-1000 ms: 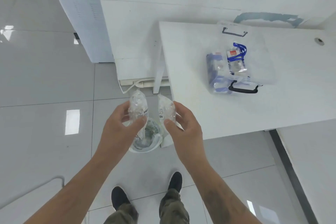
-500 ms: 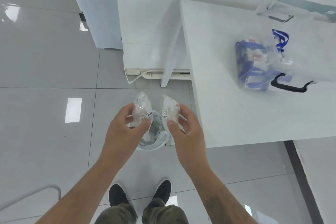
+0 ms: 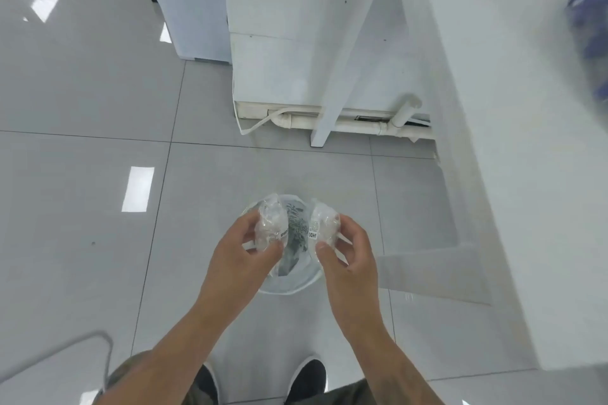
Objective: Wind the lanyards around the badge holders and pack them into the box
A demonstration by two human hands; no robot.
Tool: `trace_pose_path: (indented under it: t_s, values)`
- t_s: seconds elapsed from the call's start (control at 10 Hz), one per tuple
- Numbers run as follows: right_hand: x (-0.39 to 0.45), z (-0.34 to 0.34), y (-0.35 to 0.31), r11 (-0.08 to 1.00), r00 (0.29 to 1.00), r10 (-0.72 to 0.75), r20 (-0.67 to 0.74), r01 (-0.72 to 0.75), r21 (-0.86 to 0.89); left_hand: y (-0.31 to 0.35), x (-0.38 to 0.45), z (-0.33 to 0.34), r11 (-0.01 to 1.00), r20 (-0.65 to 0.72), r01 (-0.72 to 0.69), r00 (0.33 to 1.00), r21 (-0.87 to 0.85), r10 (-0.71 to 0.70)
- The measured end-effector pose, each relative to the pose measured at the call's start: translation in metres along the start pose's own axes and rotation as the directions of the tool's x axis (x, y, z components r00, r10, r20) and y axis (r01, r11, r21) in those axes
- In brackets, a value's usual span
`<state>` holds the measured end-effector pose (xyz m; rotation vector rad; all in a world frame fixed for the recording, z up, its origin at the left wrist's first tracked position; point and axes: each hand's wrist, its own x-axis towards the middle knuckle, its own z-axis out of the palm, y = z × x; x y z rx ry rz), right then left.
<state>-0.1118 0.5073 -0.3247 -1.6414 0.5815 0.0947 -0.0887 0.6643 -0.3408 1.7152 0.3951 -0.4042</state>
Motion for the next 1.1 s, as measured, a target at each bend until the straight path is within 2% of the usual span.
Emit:
trace_pose_path:
  t_s: [0.3, 0.5, 0.8, 1.1]
  values:
    - [0.083, 0.02, 0.137, 0.995, 0.999, 0.052, 0.009, -0.051, -0.091, -0.124, 0.09, 0.035, 0.995, -0.029, 0.031, 0.999, 0.09, -0.029]
    - [0.113, 0.03, 0.197, 0.981, 0.996, 0.087, 0.028, -0.081, -0.176, -0.177, 0.125, 0.056, 0.977, -0.061, 0.101, 0.994, 0.187, -0.091]
    - [0.125, 0.034, 0.218, 0.954, 0.991, 0.119, 0.062, -0.097, -0.285, -0.19, 0.13, 0.057, 0.96, -0.051, 0.125, 0.992, 0.251, -0.116]
    - [0.118, 0.033, 0.215, 0.961, 0.997, 0.044, 0.055, -0.028, -0.275, -0.191, 0.131, 0.053, 0.982, -0.081, 0.036, 0.996, 0.186, -0.021]
